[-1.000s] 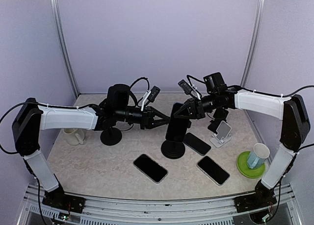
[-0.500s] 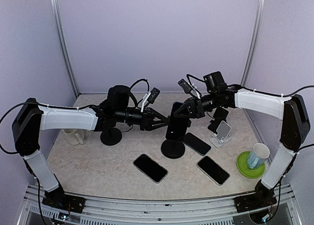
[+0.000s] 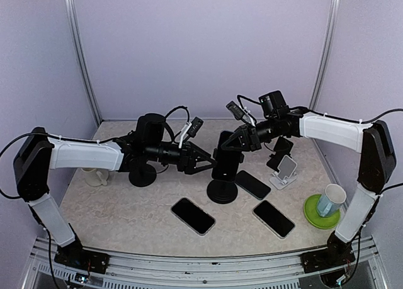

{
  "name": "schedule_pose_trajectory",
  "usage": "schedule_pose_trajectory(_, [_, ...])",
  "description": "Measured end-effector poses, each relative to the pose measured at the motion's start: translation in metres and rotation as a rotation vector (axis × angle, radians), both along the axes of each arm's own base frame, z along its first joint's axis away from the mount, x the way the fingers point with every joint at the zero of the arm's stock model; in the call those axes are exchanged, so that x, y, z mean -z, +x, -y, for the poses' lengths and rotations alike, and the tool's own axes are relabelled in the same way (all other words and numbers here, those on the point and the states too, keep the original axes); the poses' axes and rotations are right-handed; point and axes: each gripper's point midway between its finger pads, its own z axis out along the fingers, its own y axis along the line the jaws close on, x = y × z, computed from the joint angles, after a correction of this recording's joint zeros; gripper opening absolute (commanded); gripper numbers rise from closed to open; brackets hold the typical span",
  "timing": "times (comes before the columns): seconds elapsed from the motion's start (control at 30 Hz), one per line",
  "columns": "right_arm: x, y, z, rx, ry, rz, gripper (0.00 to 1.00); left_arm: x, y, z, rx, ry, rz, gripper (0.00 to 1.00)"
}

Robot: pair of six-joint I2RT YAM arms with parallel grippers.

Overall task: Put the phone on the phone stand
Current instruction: Install the phone onto the phone stand.

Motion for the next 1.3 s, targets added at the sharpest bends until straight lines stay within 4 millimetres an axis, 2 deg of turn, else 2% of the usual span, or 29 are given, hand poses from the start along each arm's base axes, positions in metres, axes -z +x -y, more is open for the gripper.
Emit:
schedule_pose_trajectory(0.13, [0.001,-0.001,-0.002,-0.006,-0.007,-0.003,0.00,0.004,-0.004,-0.007,-0.015,0.009,-0.012,0.87])
schedule_pose_trajectory(0.4, [0.003,-0.001,-0.005,-0.004,-0.036,-0.006,0.00,-0.001,-0.007,-0.017,-0.059,-0.001,-0.003,0.87])
schedule_pose_trajectory(0.6, [0.004,0.001,-0.007,0.008,-0.075,0.005,0.00,0.009,-0.004,-0.022,-0.103,0.019,-0.014,0.87])
schedule_pose_trajectory(1.3, [0.007,0.001,-0.009,0.014,-0.157,0.021,0.00,0.013,0.004,-0.025,-0.159,0.029,-0.028,0.87])
